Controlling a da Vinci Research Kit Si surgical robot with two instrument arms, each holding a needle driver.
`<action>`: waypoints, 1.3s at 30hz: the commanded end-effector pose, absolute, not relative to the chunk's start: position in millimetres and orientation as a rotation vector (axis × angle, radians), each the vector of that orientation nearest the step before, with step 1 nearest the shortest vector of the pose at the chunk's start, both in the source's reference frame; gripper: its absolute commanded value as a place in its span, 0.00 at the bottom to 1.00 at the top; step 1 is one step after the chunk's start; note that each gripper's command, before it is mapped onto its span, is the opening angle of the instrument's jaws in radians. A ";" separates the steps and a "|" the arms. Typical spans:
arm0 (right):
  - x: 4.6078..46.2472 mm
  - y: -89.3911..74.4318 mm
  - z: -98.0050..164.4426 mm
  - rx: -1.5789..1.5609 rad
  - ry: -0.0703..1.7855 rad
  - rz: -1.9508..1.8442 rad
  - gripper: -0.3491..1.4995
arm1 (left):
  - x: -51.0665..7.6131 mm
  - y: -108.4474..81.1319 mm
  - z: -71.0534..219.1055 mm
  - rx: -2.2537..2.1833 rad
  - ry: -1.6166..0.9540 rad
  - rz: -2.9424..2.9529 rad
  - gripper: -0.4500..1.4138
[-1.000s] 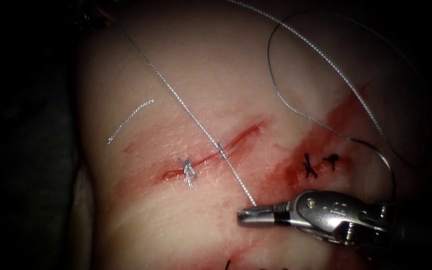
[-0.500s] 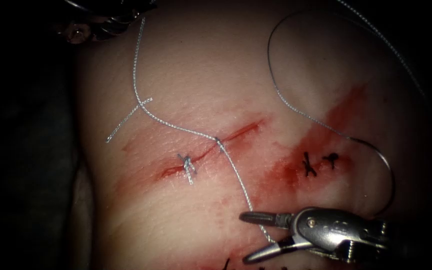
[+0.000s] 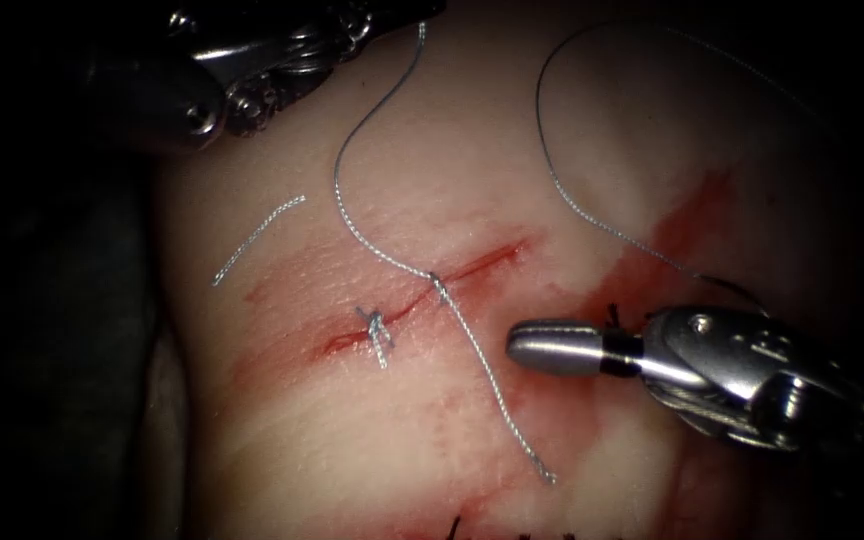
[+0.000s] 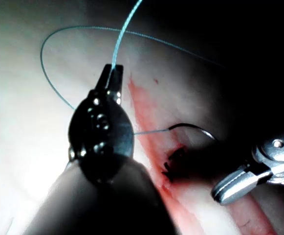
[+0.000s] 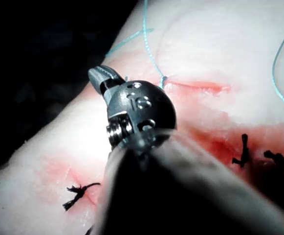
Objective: Wound Closure
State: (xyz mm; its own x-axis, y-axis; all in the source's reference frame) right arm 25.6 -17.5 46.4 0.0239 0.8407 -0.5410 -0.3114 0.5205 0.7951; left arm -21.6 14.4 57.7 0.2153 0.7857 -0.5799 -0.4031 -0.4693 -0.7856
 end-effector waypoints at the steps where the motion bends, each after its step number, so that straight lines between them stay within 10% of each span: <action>1: 28.2 -17.5 47.4 0.542 1.237 0.993 0.00 | -22.3 14.6 57.9 -1.496 -0.396 1.446 0.00; 19: 38.2 -15.9 55.5 0.434 1.202 1.399 0.00 | -25.0 13.6 55.7 -1.573 -0.542 1.309 0.00; 39: 35.0 -10.3 57.9 0.454 1.618 1.528 0.00 | -21.4 5.8 54.8 -1.266 -0.556 1.391 0.00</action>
State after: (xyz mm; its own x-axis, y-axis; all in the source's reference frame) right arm 34.1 -10.4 57.8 -0.5803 0.7478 -0.3227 -0.2726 0.1951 0.9421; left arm -20.4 5.6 54.6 0.1846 0.9100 -0.3711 -0.4212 -0.2679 -0.8665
